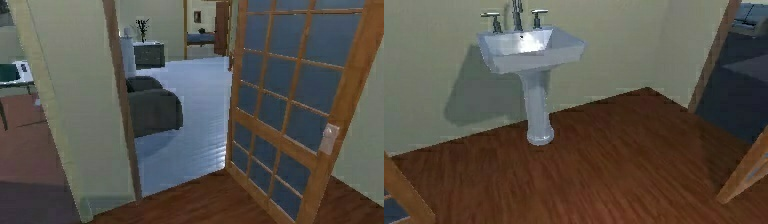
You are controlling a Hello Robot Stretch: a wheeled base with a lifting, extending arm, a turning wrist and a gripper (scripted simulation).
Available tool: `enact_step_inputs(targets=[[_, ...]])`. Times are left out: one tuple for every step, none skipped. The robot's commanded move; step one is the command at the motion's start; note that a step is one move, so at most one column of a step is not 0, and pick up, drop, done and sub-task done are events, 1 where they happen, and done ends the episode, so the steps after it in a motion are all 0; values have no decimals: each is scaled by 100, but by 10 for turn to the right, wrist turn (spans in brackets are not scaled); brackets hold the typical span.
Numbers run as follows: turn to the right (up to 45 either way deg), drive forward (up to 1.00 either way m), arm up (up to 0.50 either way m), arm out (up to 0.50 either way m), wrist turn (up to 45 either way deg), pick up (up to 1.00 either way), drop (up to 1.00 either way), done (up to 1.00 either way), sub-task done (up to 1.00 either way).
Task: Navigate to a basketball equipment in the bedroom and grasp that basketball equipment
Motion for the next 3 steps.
enact_step_inputs(targets=[[0, 100, 0, 0, 0, 0, 0, 0, 0], [0, 65, 0, 0, 0, 0, 0, 0, 0], [-60, 0, 0, 0, 0, 0, 0, 0, 0]])
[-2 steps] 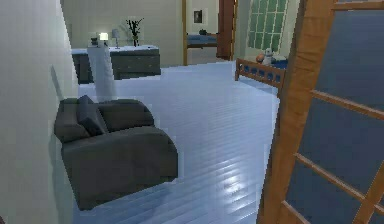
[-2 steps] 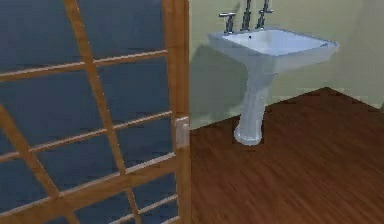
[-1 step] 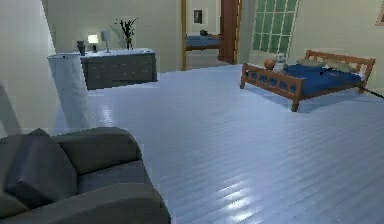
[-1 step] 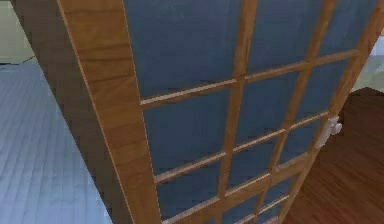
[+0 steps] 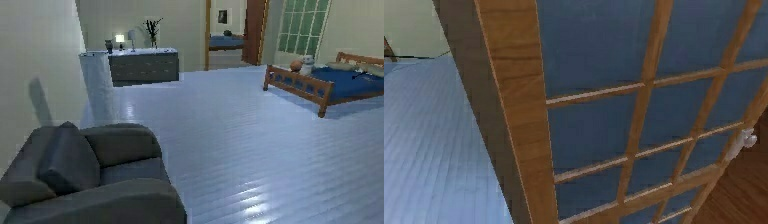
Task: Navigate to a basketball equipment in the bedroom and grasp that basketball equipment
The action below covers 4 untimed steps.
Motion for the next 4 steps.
enact_step_inputs(targets=[[0, 50, 0, 0, 0, 0, 0, 0, 0], [450, 0, 0, 0, 0, 0, 0, 0, 0], [240, 0, 0, 0, 0, 0, 0, 0, 0], [0, 100, 0, 0, 0, 0, 0, 0, 0]])
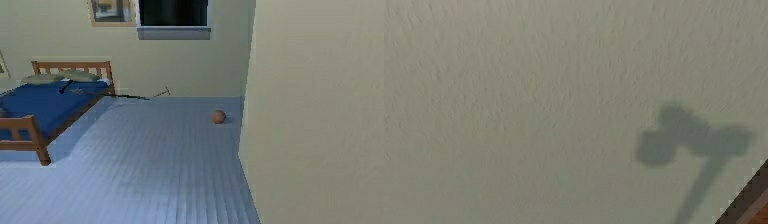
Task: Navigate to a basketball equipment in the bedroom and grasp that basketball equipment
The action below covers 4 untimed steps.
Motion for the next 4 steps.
enact_step_inputs(targets=[[30, 0, 0, 0, 0, 0, 0, 0, 0], [0, 100, 0, 0, 0, 0, 0, 0, 0], [0, 100, 0, 0, 0, 0, 0, 0, 0], [-450, 0, 0, 0, 0, 0, 0, 0, 0]])
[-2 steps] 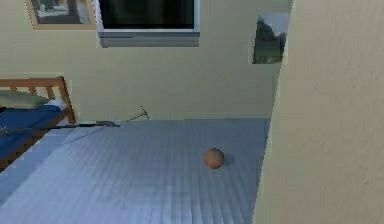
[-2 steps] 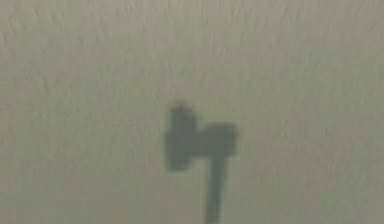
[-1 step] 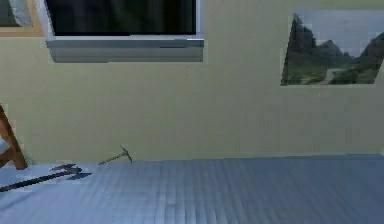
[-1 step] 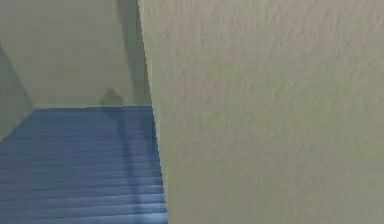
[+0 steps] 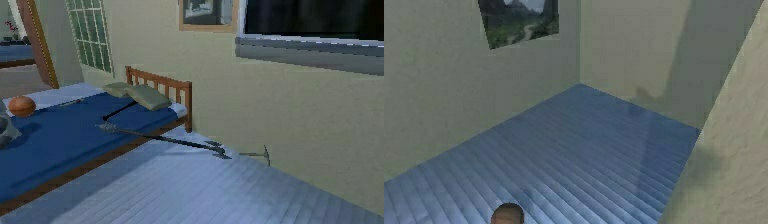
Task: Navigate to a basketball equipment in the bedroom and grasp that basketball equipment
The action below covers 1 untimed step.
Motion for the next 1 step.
enact_step_inputs(targets=[[-240, 0, 0, 0, 0, 0, 0, 0, 0]])
